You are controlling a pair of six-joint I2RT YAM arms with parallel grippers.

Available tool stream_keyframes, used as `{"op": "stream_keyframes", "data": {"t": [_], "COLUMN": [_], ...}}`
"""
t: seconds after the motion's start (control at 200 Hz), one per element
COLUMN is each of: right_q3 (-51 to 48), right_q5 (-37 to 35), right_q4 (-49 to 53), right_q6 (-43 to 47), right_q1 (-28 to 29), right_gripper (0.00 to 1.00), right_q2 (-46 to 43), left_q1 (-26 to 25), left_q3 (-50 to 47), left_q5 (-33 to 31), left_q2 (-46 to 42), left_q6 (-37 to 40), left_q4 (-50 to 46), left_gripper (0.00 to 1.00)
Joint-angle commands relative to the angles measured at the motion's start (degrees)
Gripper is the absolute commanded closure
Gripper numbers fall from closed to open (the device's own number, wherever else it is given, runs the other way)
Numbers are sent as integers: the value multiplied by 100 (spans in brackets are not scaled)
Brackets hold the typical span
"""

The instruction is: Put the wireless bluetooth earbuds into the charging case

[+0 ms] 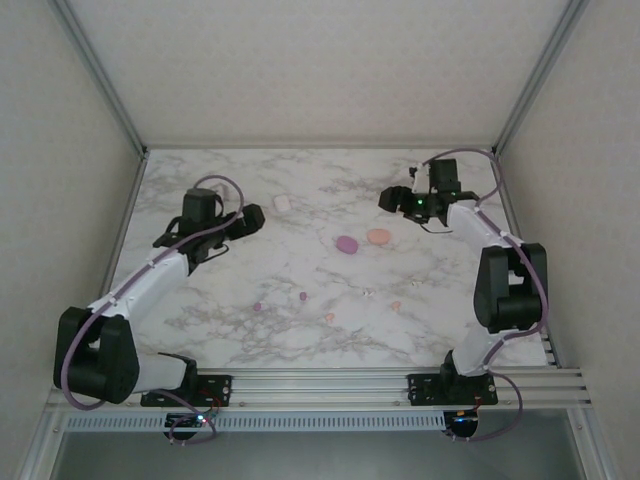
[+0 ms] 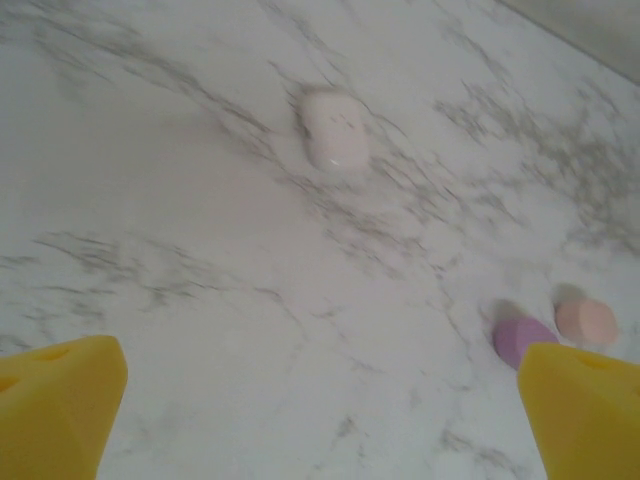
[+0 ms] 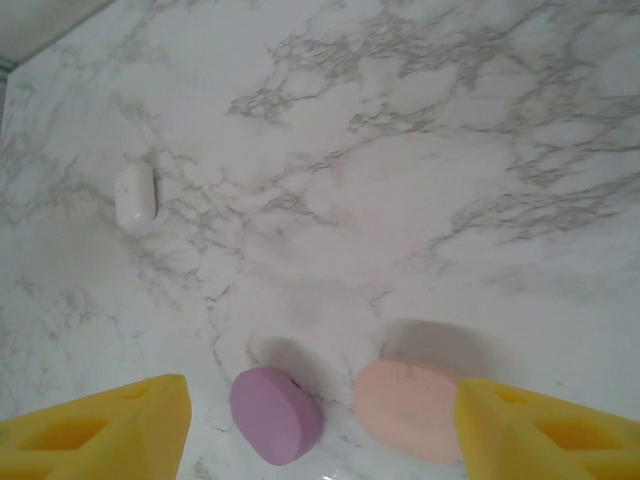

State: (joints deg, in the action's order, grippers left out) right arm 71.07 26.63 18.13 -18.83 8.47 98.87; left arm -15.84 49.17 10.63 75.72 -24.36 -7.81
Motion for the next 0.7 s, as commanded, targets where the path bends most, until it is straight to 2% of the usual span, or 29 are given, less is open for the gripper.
{"op": "stream_keyframes", "data": {"t": [0.0,0.16,0.28,0.491,0.691], "right_q3": [444,906,1169,1607,1611], "right_q5": [-208,-376,-411,-322,-429], "right_q4": [587,1064,1269,1639,1782], "right_q6": [104,195,260,567,1223], "right_q1": [232,453,657,1105,1502], "right_gripper": [31,38,38,39,34], "right_q2": [270,724,960,1444,1599], "left_q1": [-328,-692,-737,-737,-732], "left_q3": [197,269,286,234,128], "left_q5": [-70,-313,-372,-659,-826], "left_q2": [99,119,79,-159,-336], "left_q6": [-212,-213,-167,-28,19], "left_q4": [-62,-62,-109,-229,-234], "left_gripper": [0,0,0,0,0]}}
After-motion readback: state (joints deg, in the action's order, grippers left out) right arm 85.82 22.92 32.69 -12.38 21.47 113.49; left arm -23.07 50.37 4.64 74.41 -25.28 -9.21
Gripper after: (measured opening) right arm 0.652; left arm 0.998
